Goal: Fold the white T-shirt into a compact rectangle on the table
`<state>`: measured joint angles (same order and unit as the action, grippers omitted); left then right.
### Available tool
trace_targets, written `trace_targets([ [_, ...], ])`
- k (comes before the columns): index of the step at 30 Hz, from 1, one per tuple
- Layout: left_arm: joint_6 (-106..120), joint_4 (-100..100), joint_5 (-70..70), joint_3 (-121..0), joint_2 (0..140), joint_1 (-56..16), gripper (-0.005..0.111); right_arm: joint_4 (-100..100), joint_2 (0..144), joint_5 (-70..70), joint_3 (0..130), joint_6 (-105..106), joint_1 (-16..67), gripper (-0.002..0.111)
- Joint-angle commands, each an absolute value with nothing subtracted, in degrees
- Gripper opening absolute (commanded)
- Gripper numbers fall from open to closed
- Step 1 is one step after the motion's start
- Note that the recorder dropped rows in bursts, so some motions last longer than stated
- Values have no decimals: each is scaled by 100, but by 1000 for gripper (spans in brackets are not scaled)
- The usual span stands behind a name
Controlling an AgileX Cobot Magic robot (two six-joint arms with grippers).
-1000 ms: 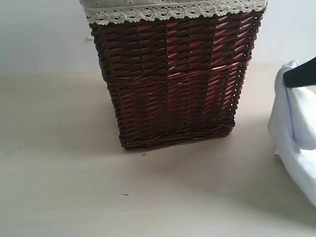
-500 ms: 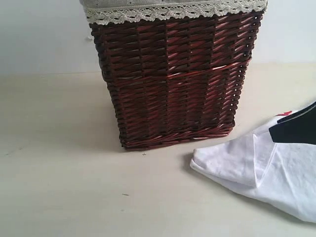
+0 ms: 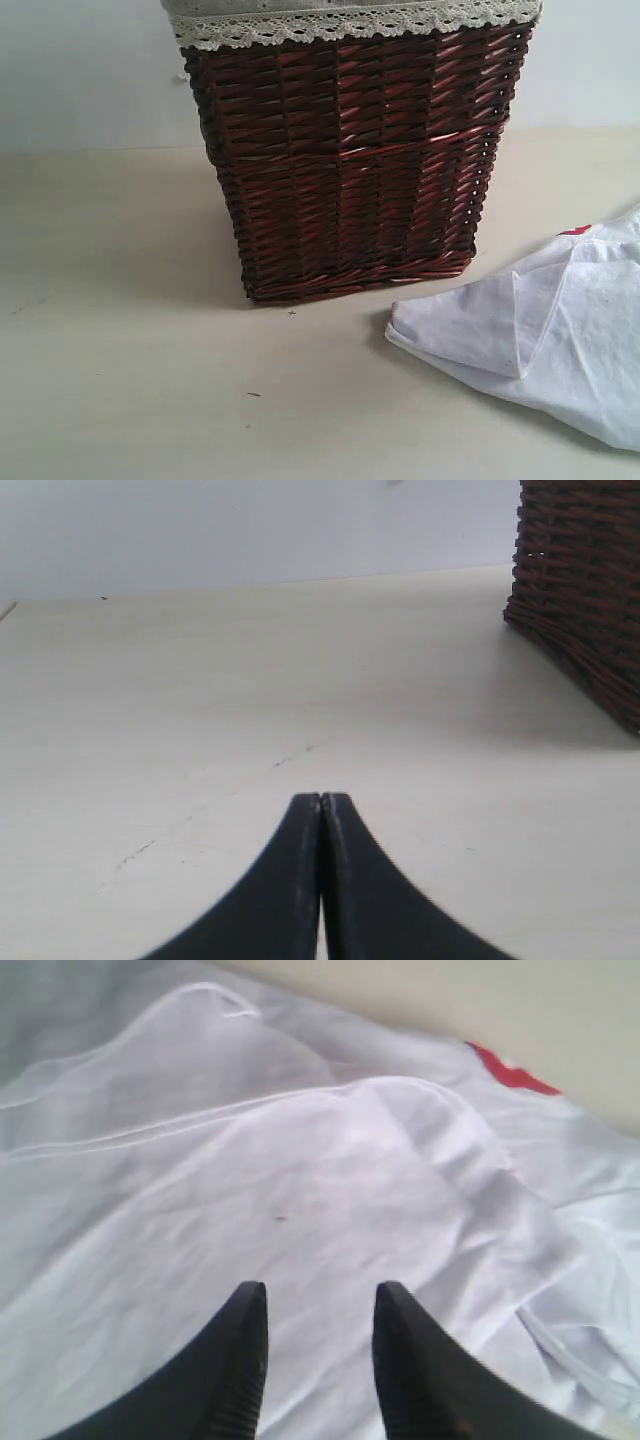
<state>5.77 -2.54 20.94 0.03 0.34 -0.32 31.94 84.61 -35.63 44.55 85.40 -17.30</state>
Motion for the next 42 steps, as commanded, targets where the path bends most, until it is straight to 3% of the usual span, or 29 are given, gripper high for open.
trace_targets([
  [1, 565, -256, 2055, 0, 0, -68, 0, 3353, 8993, -3316, 4444, 8163, -1747, 34],
  [10, 565, -256, 2055, 0, 0, -68, 0, 3378, 9994, -3524, 4444, 7750, -1735, 1],
  [17, 565, -256, 2055, 0, 0, -68, 0, 3245, 10268, -4164, 4444, 7482, -1467, 0],
  [22, 565, -256, 2055, 0, 0, -68, 0, 3326, 10281, -4508, 4444, 7580, -578, 0],
  [28, 565, -256, 2055, 0, 0, -68, 0, 4215, 10242, -3664, 4444, 7569, 652, 0],
  [31, 565, -256, 2055, 0, 0, -68, 0, 3594, 9599, -3070, 4444, 7209, 469, 0],
  [34, 565, -256, 2055, 0, 0, -68, 0, 3193, 8961, -2152, 4444, 7130, -451, 0],
  [37, 565, -256, 2055, 0, 0, -68, 0, 3047, 9426, -1641, 4444, 7182, -1200, 0],
  [42, 565, -256, 2055, 0, 0, -68, 0, 2962, 10290, -1885, 4444, 7141, -1159, 0],
])
